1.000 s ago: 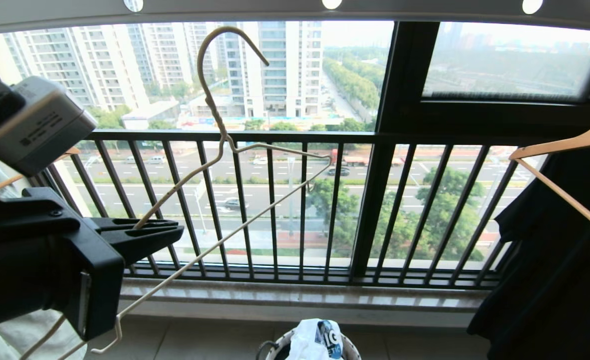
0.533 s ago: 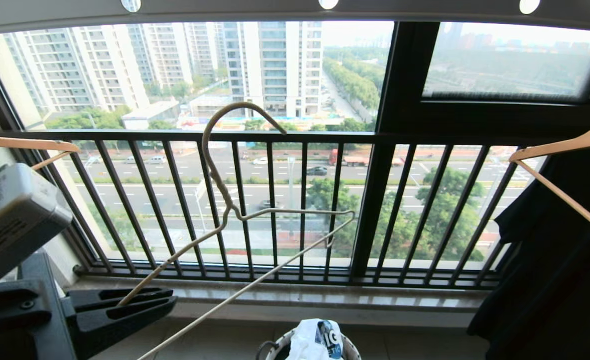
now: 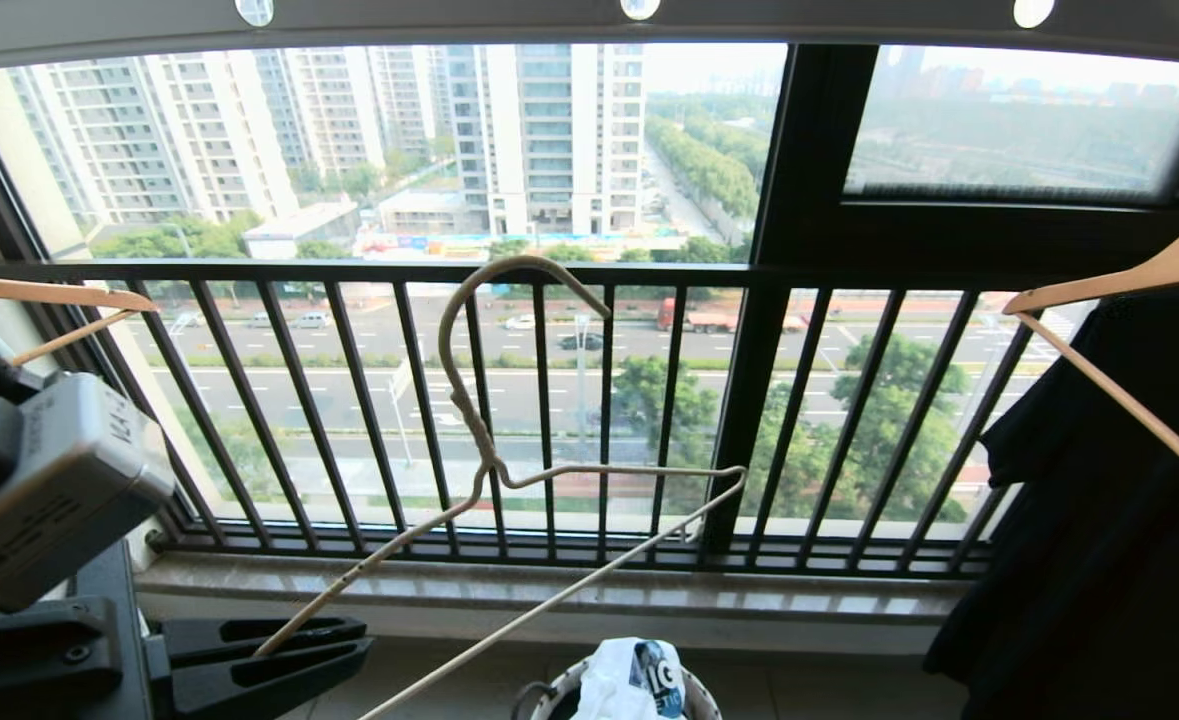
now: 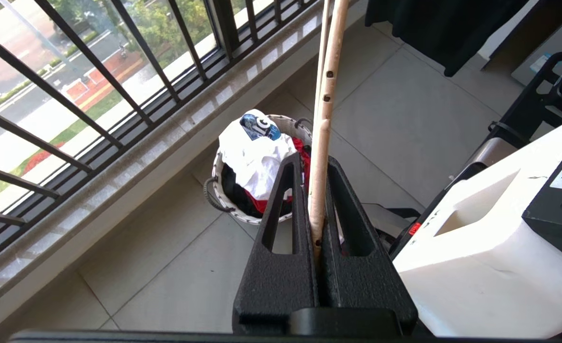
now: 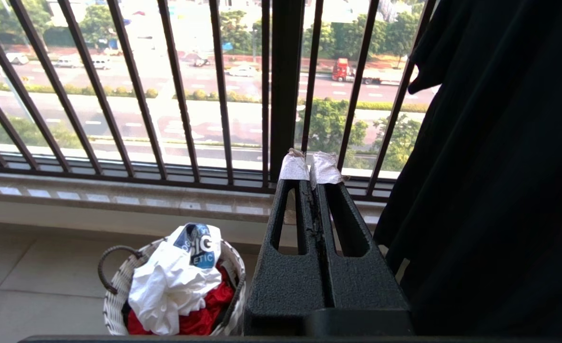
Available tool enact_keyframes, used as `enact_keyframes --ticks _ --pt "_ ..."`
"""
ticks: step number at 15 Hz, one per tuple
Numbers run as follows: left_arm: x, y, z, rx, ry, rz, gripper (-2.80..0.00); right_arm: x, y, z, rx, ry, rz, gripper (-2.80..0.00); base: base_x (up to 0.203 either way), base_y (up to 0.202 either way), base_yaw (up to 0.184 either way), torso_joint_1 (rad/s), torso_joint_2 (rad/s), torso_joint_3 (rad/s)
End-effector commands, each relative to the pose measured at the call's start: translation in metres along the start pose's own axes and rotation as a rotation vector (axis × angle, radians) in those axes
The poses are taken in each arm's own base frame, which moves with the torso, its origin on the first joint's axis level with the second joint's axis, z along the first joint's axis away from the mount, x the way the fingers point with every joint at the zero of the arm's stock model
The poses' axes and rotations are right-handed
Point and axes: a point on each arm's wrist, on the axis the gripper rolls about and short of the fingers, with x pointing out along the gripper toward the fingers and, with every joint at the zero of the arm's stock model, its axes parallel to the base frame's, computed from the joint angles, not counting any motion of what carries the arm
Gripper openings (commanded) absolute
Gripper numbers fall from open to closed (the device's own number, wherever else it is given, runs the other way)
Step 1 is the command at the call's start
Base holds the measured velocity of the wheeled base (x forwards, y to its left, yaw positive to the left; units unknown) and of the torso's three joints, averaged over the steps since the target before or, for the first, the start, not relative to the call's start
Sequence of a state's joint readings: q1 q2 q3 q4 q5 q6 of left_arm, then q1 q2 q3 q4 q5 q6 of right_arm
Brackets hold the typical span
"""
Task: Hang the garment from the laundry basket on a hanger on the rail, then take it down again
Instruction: Pick up the clothes rack on the clothesline, then pick up clothes from the basket
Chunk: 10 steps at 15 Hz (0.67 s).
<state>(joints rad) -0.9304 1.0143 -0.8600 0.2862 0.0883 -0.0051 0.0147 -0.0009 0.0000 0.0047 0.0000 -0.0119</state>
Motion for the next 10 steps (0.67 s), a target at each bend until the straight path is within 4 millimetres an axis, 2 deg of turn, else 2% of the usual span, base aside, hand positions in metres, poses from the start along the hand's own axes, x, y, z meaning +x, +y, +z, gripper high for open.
enact_keyframes --ticks 1,10 --pt "0.0091 -0.0009 -0.0010 0.004 0.035 0.000 -2.80 0.0001 0.0000 0.0000 0.000 0.001 0.001 -2.80 0.000 0.000 0.000 0.000 0.00 0.000" --pt "0.0079 -0.0006 -0.0021 0.001 0.032 0.002 -2.80 0.0001 0.0000 0.0001 -0.005 0.002 0.001 -2.80 0.000 0.000 0.000 0.000 0.00 0.000"
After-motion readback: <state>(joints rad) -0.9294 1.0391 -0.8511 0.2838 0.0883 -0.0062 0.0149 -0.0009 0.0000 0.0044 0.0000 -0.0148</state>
